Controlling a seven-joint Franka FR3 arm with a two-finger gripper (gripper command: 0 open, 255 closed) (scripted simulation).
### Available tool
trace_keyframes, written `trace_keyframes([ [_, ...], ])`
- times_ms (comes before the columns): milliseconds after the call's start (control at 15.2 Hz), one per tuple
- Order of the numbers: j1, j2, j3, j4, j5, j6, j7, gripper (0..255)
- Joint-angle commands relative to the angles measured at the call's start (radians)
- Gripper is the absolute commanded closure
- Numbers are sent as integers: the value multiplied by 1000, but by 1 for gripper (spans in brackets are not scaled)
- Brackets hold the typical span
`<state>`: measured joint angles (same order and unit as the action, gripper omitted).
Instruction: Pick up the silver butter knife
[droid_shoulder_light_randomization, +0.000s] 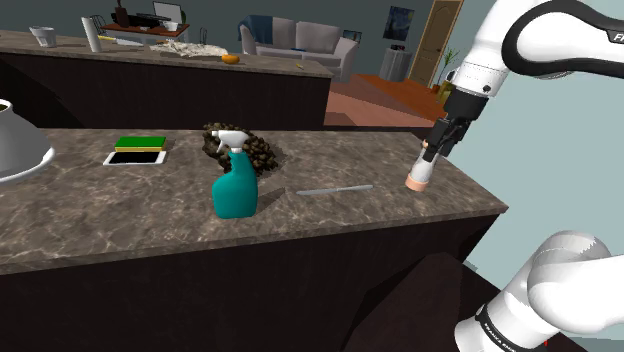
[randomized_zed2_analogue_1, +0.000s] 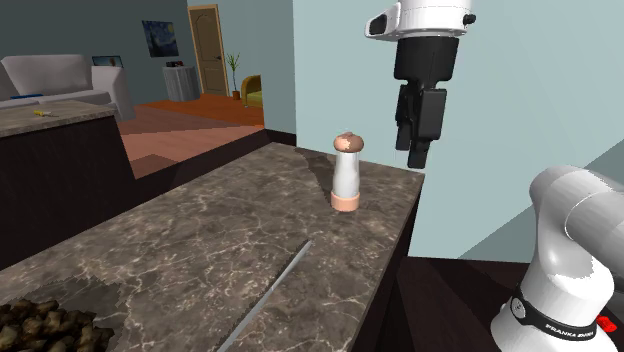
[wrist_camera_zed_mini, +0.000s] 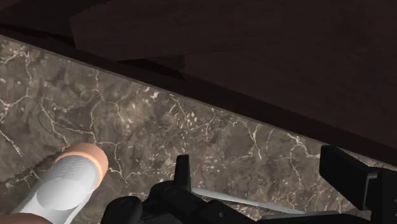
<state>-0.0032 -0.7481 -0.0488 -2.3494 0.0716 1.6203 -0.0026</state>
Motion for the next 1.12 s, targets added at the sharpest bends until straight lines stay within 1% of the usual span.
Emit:
trace_keyframes([
  [0,0,0,0,0,0,0,0,0],
  [264,62,144,-44,27,-44,98,-213,0],
  [528,120,293,-73,72,-73,187,-416,0],
  [792,172,439,-86,129,-92,267,-610,0],
  [1056,216,577,-81,189,-106,338,-792,0],
])
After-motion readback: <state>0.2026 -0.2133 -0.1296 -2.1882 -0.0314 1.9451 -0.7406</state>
